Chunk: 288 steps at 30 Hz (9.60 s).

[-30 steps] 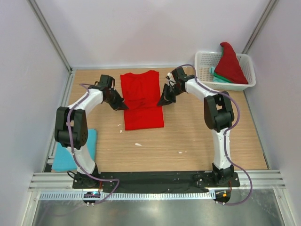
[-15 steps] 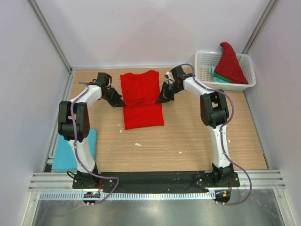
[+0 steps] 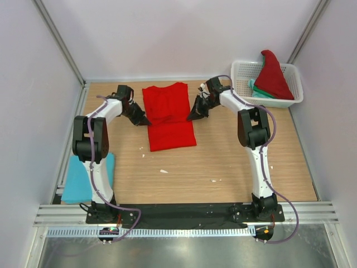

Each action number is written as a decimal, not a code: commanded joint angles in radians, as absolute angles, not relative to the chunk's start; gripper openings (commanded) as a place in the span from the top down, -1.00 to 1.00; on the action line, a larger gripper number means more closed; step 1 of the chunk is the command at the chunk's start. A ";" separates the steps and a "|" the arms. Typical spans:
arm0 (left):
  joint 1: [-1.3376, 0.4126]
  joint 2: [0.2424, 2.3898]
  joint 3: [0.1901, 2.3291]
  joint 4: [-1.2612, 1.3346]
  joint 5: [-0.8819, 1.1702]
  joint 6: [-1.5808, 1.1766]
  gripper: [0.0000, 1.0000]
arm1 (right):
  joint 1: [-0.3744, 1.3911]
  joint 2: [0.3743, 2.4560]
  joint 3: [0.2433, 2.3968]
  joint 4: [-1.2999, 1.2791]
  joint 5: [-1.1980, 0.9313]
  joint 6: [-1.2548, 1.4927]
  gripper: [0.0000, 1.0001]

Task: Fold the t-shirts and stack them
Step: Fold the tshirt

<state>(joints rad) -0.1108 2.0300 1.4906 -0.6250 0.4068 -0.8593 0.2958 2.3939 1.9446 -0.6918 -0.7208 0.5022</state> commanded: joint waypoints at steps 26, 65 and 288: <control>-0.165 1.786 1.379 -0.348 0.440 -0.860 0.45 | 0.300 2.200 1.884 -0.562 -0.661 0.472 0.23; -0.236 1.850 1.269 -0.048 0.644 -0.988 0.49 | 0.311 2.250 1.856 -0.557 -0.868 0.548 0.47; -0.319 1.412 1.313 -0.790 0.235 -0.890 1.00 | 0.379 1.411 1.114 -0.644 -0.729 0.746 0.97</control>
